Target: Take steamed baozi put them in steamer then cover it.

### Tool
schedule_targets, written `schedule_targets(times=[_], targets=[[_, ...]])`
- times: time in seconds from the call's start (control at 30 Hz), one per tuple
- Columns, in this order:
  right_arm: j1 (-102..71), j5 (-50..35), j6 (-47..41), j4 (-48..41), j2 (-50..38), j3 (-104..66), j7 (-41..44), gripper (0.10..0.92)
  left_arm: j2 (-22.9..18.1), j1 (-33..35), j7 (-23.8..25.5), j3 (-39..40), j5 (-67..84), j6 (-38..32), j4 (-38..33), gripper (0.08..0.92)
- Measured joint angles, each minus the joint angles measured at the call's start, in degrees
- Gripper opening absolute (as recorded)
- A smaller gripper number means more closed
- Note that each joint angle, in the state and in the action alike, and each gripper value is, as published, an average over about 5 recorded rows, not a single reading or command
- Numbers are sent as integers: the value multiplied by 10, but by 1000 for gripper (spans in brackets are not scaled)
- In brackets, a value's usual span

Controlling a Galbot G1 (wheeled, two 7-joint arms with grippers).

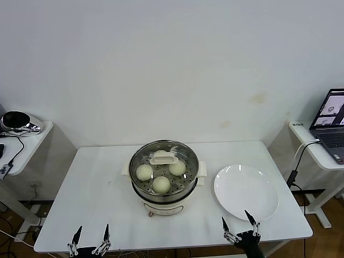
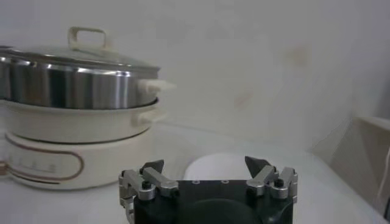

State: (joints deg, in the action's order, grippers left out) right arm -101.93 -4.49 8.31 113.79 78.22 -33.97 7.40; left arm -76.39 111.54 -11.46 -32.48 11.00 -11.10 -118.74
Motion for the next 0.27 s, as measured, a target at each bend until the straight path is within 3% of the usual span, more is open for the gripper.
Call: schedule_targets(times=[0.27], targets=[[-6,-6,-11,15,-2,4,-4,823,-5,3,0,-2,13,-11,13,823]])
